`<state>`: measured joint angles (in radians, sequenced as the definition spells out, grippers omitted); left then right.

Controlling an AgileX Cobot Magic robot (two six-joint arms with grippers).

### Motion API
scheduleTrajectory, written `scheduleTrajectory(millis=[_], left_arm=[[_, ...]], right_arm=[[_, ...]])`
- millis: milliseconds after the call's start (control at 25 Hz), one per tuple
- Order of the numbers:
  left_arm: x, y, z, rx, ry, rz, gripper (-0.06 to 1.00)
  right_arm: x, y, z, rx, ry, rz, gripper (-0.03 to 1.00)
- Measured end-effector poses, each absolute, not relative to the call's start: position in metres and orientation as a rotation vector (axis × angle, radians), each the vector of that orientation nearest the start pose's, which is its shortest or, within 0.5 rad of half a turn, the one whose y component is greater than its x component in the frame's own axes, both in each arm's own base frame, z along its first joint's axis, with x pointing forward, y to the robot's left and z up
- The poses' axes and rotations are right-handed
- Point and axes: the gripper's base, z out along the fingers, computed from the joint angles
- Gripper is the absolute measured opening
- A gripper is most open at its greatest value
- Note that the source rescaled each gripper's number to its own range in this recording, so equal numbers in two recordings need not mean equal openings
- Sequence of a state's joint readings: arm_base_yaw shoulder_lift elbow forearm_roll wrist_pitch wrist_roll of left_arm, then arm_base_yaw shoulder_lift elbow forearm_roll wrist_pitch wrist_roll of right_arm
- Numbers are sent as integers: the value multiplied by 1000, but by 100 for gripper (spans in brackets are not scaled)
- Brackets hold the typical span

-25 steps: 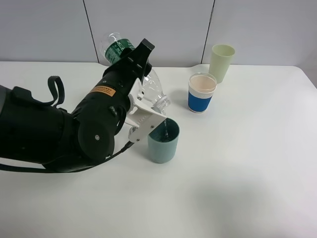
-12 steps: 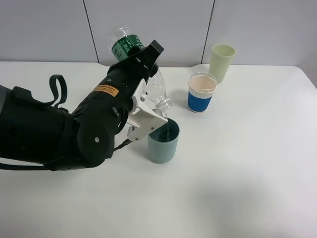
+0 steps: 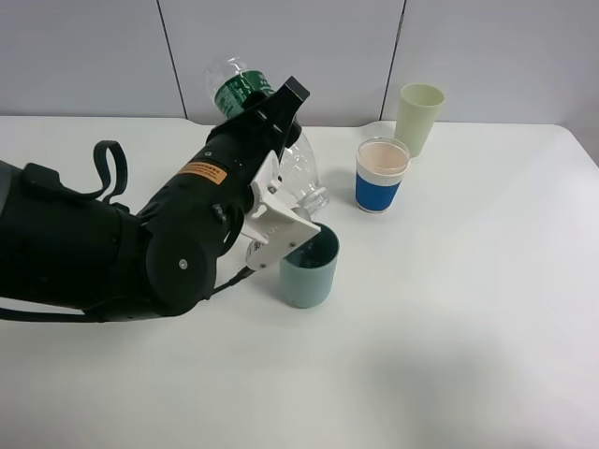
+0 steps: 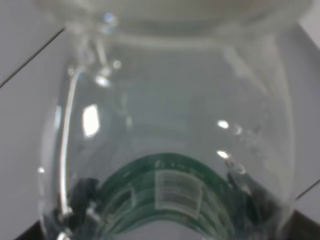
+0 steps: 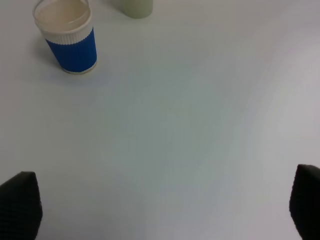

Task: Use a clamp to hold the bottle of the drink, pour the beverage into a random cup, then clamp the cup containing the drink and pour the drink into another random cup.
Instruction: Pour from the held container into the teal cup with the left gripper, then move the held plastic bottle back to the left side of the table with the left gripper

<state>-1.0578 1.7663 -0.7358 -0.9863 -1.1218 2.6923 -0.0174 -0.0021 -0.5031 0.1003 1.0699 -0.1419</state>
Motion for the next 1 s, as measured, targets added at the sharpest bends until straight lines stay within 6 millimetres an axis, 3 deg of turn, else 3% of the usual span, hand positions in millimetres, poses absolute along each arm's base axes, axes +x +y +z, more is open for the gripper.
scheduleTrajectory(millis=[440,640,1000], left_arm=[[215,-242,188,1465,1135,1029,5],[212,-241,192,1356,1255,870,5],[202,-212,192,1158,1434,645,5]], right_arm=[[-6,8,278,-133,2040,20,100],[-6,8,278,-133,2040,20,100],[-6,8,278,-133,2040,20,100]])
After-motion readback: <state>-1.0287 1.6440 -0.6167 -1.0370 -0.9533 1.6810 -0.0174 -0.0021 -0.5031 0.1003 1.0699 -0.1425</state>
